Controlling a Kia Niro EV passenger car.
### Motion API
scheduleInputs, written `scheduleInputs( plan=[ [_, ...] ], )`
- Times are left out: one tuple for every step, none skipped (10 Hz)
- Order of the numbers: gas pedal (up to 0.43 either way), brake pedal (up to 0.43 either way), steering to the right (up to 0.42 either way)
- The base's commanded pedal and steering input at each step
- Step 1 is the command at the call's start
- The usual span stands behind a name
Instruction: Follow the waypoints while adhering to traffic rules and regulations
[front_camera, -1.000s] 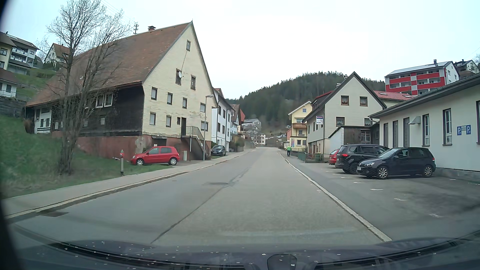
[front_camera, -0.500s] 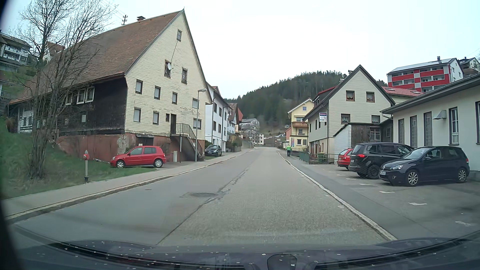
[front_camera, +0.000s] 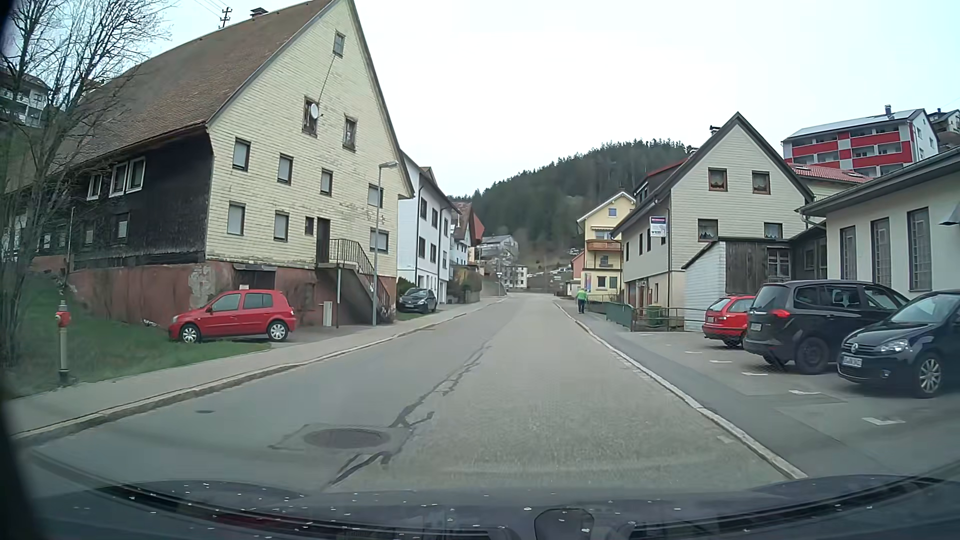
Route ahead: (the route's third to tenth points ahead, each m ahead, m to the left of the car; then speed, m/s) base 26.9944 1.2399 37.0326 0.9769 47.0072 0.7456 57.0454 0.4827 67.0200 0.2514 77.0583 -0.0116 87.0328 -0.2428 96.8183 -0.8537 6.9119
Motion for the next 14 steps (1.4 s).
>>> scheduleInputs(
  plan=[
    [0.189,0.0,0.005],
    [0.189,0.0,0.005],
    [0.189,0.0,0.005],
    [0.189,0.0,0.005],
    [0.177,0.0,0.005],
    [0.169,0.0,0.005],
    [0.157,0.0,0.004],
    [0.157,0.0,0.005],
    [0.157,0.0,0.005],
    [0.157,0.0,0.005],
    [0.157,0.0,0.006],
    [0.157,0.0,0.01],
    [0.15,0.0,0.012],
    [0.15,0.0,0.012]
  ],
)
